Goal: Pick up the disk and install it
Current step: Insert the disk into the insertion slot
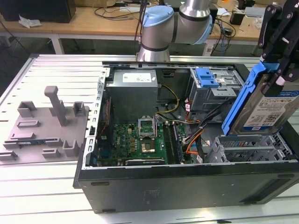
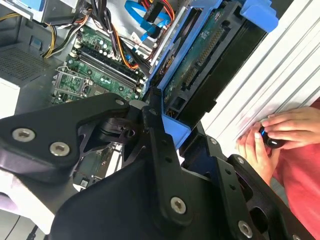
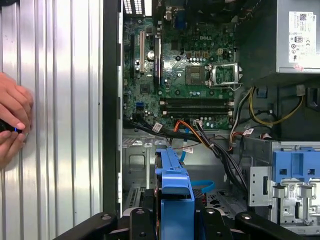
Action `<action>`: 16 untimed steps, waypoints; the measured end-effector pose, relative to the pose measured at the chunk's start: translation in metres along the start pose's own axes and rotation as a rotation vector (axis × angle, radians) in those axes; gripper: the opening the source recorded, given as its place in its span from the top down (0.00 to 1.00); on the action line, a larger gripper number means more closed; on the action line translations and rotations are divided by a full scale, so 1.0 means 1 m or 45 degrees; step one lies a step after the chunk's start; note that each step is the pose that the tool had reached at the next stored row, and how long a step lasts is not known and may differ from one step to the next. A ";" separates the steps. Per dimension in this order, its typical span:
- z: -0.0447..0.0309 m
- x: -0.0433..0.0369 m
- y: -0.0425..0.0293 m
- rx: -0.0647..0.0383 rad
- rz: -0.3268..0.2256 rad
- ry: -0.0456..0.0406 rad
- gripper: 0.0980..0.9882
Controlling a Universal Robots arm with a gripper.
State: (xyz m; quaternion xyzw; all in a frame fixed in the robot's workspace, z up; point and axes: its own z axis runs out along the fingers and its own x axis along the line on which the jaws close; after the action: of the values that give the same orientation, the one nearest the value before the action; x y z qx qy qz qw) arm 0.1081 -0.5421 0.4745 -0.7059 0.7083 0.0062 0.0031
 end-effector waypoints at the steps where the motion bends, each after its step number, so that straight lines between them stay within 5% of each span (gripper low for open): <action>1: 0.0000 0.0000 0.0000 0.000 0.000 0.000 0.70; 16: 0.0062 0.0011 -0.0003 0.000 -0.008 0.000 0.70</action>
State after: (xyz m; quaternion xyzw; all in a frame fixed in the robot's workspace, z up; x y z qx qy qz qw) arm 0.1083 -0.5431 0.4683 -0.7080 0.7061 0.0063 0.0030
